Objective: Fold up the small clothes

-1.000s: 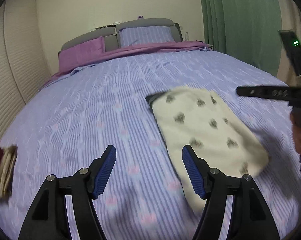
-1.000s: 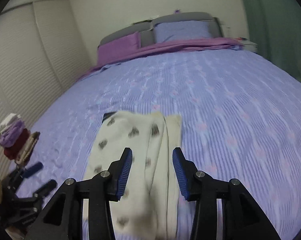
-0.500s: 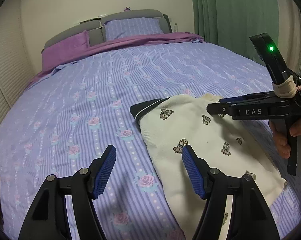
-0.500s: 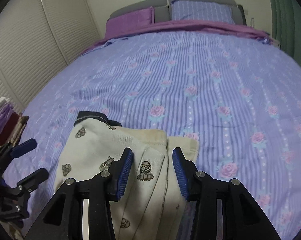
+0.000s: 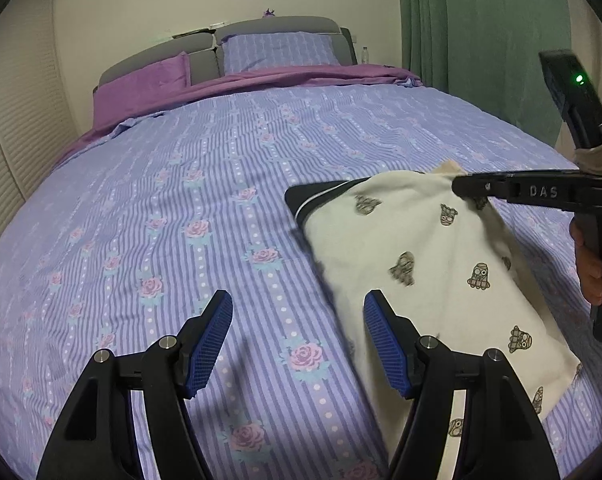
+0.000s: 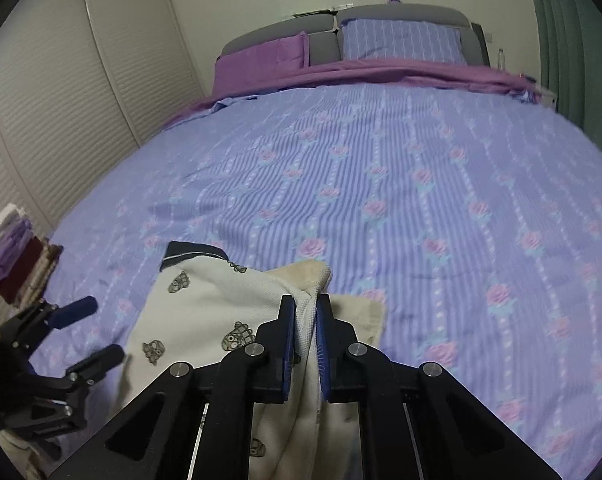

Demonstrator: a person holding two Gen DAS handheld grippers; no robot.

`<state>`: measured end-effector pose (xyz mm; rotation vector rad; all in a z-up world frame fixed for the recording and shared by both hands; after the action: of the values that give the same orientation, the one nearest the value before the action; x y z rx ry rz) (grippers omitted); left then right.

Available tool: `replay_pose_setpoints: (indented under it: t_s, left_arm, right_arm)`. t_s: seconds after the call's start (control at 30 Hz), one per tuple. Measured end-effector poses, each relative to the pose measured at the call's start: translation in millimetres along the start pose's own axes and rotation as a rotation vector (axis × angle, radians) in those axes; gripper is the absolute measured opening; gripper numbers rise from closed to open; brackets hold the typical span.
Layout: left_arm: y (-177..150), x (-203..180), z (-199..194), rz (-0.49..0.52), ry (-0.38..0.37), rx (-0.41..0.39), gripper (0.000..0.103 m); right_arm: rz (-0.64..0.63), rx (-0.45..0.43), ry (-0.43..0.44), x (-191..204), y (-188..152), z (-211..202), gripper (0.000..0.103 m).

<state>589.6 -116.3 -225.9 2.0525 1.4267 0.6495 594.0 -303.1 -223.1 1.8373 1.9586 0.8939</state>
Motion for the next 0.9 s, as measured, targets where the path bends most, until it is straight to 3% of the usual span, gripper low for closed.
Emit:
replay_pose_setpoints:
  t_s: [0.13,0.3,0.43,0.5,0.7,0.9]
  left_arm:
    - [-3,-2,-1,0.011,0.005,0.003,0.068]
    - [-11,-3,-2,0.058,0.036,0.007,0.071]
    - [-22,-1,-16,0.092,0.064,-0.014,0.071]
    - [-29,2,-27,0.095,0.064,-0.027,0.071]
    - [-60,-6,-62,0.126,0.047,-0.050,0.073]
    - [-86,-38,-65,0.193,0.000,0.004,0.073]
  right_arm:
    - [0.020,0.056,-0.038,-15,-9,16,0.011]
    - [0.046,0.067,-0.062,-25,-16,21,0.012]
    - [0.095,0.015,-0.079,-26,-20,-7,0.038]
    - [0.119,-0.034,-0.077,-24,-27,-35,0.039]
    - [0.133,-0.072,-0.104,-3,-97,-101,0.039]
    - [0.160,-0.018,-0.063,16,-144,-102,0.039]
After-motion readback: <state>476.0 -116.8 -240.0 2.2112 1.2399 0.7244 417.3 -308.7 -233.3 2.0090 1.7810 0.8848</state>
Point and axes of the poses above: each gripper's, at about its wrist camera, not at the fingertips, and z roughly the way its jaws point, x to its left, y to its top, the point moved 10 cm from there along z, roughly the way its jaws point, and after that the axes turned 3 degrees about x, right-handed, at the moved point
